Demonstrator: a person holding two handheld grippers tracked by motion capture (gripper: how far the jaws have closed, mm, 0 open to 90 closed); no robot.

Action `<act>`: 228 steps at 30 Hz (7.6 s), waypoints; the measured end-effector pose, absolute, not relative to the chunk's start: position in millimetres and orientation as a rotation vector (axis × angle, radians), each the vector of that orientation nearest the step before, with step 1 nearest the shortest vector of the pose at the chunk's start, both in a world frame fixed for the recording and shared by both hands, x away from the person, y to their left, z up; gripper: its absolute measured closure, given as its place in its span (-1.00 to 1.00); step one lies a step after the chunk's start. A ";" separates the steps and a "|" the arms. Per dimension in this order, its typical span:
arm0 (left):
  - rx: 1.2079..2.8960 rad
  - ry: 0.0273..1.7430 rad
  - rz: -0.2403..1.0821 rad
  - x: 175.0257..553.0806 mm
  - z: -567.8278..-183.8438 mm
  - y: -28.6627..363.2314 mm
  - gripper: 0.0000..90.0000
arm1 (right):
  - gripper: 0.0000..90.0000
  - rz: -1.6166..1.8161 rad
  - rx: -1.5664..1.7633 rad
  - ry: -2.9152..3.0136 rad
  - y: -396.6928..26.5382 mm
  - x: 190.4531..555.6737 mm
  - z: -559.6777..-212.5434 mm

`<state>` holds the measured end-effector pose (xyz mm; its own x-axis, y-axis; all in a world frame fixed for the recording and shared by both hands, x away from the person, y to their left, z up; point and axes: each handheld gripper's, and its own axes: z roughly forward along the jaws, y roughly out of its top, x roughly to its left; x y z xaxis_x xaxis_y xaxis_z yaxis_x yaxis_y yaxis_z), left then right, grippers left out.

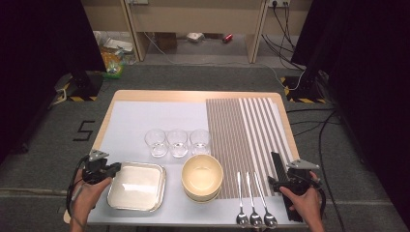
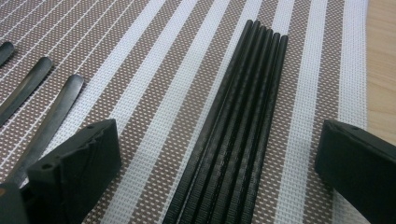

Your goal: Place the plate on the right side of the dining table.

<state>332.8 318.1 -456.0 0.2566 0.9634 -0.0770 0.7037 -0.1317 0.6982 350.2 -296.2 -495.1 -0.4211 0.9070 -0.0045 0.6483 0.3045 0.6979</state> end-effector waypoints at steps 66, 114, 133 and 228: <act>1.781 1.584 0.296 312.1 -461.0 345.4 0.83 | -0.98 0.881 1.376 2.180 -296.7 350.5 -495.3; 1.729 1.497 0.204 316.9 -455.1 346.1 0.96 | -0.98 0.887 1.391 2.179 -296.2 350.2 -494.9; 1.707 1.474 0.236 319.4 -434.0 347.2 0.96 | -0.65 1.037 1.318 2.114 -298.6 348.1 -471.5; 1.727 1.277 0.314 348.2 -333.0 286.9 0.96 | 0.58 1.821 1.135 2.527 -32.2 408.4 -366.6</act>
<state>348.2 286.9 -333.0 0.4256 0.8518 -0.3054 0.6129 -0.0231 0.7898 408.4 -32.2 -366.6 -0.7522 0.4232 0.5050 0.6130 0.1684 0.7719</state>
